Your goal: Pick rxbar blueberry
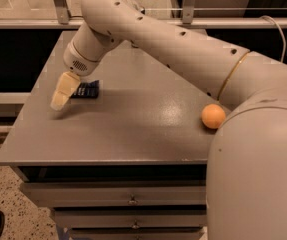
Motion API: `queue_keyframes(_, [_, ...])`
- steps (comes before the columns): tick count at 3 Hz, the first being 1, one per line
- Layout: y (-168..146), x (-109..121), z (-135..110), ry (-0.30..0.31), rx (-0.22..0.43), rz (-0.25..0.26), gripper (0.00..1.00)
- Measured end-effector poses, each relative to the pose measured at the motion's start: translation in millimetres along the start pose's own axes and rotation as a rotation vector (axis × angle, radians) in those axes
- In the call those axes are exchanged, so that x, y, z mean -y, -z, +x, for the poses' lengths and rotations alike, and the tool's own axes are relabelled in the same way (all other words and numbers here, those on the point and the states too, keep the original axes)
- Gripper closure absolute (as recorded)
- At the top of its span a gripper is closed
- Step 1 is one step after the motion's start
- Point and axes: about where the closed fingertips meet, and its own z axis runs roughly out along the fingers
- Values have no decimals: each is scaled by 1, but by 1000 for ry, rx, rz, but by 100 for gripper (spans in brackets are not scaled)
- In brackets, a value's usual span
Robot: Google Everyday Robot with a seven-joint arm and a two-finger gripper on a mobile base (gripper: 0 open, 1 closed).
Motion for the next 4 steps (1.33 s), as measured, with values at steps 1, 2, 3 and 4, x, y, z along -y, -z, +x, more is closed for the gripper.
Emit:
queue_keyframes(1, [-2,2,6,-4,-7,3,0])
queue_keyframes(2, [-3,8,23,-16,-20,14,16])
queue_keyframes(3, [-3,14,39,-35,-37,24,47])
queue_keyframes(4, [-2,15,42,-43,-43,25,77])
